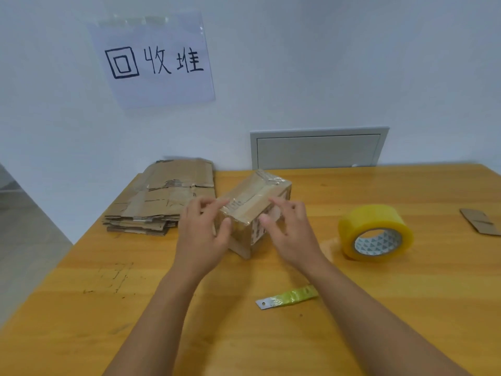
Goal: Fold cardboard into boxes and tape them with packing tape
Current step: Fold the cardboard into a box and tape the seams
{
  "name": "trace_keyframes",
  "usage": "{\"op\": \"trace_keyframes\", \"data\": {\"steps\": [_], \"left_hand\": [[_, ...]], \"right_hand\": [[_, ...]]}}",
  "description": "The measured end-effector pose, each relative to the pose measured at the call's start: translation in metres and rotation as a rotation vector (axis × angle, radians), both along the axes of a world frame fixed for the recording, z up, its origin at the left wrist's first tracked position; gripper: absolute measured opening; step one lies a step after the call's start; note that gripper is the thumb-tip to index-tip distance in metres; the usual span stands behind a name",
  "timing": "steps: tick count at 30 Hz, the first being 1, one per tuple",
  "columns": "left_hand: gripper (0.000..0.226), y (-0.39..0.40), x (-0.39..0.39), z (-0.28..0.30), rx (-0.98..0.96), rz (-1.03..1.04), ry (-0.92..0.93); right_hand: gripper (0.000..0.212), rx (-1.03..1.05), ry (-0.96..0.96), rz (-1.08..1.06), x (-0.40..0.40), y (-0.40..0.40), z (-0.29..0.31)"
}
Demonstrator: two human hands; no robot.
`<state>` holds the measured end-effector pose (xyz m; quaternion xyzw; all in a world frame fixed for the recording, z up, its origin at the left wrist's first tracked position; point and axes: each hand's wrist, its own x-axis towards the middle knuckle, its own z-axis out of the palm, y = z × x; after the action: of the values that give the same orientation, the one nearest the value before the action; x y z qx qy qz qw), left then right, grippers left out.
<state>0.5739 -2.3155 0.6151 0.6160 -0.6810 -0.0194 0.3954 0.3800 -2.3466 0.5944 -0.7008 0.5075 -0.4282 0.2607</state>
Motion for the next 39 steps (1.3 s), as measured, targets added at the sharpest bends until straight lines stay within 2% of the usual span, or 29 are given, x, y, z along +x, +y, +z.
{"op": "trace_keyframes", "data": {"steps": [3, 7, 12, 18, 21, 25, 29, 34, 39], "left_hand": [[0.036, -0.005, 0.009, -0.008, 0.122, -0.05, -0.006], [0.027, -0.006, 0.003, -0.015, -0.024, -0.034, 0.07], [0.022, -0.011, -0.016, -0.019, -0.049, -0.087, 0.118], [0.018, -0.019, -0.028, -0.027, -0.124, -0.075, 0.124], [0.016, -0.022, -0.031, -0.03, -0.142, -0.066, 0.117], [0.012, -0.025, -0.032, -0.034, -0.168, -0.046, 0.096], [0.01, -0.027, -0.032, -0.037, -0.189, -0.042, 0.083], [0.024, -0.026, -0.026, -0.04, -0.167, -0.061, 0.092], [0.023, -0.028, -0.029, -0.039, -0.165, -0.088, 0.09]], "right_hand": [[0.041, -0.052, 0.115, 0.098, 0.007, 0.012, -0.01], [0.027, -0.103, 0.16, 0.023, 0.007, 0.0, -0.002], [0.033, -0.144, 0.187, -0.101, -0.008, -0.013, 0.003], [0.03, -0.253, 0.224, -0.052, -0.021, -0.011, -0.01], [0.019, -0.331, 0.23, -0.057, -0.024, -0.016, -0.009], [0.009, -0.324, 0.224, -0.054, -0.025, -0.02, -0.011], [0.008, -0.348, 0.228, -0.073, -0.025, -0.022, -0.011], [0.011, -0.326, 0.216, -0.061, -0.027, -0.022, -0.008], [0.032, -0.26, 0.222, -0.036, -0.03, -0.025, -0.013]]}}
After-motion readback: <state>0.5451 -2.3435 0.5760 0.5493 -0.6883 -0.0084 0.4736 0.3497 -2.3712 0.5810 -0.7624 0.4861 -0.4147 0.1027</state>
